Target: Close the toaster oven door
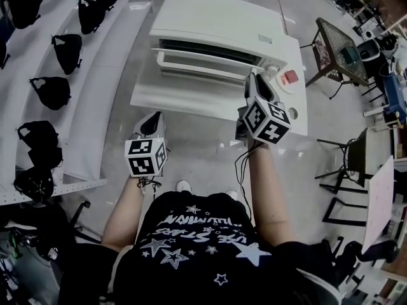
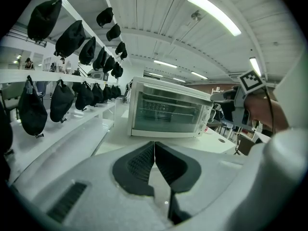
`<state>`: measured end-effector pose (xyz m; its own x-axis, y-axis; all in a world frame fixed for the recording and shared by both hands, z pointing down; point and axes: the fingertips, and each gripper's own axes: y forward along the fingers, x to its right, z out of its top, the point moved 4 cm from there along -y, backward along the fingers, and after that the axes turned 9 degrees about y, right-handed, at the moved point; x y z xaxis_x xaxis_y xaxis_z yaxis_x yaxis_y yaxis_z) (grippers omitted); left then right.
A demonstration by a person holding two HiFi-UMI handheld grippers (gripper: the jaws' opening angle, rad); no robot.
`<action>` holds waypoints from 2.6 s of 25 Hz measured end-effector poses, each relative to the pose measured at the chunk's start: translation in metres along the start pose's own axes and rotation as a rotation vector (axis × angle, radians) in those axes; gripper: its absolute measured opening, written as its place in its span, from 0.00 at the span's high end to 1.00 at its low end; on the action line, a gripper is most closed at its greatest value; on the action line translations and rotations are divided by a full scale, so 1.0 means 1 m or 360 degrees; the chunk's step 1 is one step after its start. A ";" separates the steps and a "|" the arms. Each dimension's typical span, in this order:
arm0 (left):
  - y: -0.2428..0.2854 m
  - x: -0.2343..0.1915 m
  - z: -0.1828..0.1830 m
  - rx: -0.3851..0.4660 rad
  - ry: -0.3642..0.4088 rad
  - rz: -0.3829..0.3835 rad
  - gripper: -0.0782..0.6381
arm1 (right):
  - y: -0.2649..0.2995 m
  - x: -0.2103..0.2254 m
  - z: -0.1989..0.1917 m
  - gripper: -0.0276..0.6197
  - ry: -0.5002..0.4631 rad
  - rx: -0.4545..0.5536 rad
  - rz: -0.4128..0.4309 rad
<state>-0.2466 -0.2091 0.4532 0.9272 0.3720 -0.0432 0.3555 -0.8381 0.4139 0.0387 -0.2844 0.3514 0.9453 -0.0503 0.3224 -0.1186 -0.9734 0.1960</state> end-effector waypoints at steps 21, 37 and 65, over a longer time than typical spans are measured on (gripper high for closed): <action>0.005 -0.007 0.008 0.0019 -0.0011 -0.0007 0.86 | 0.029 0.003 0.019 0.84 0.0007 0.0020 0.0010; -0.001 -0.012 0.020 0.0068 -0.0045 0.0042 0.86 | 0.024 0.005 0.022 0.84 0.0062 0.0037 0.0054; -0.055 0.094 0.045 0.0204 -0.0197 0.0467 0.86 | -0.036 0.025 0.049 0.95 -0.0067 -0.0147 0.0734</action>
<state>-0.1742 -0.1460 0.3850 0.9966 0.0628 -0.0526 0.0760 -0.9484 0.3080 0.0811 -0.2619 0.3074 0.7989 -0.4836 0.3575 -0.5537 -0.8235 0.1235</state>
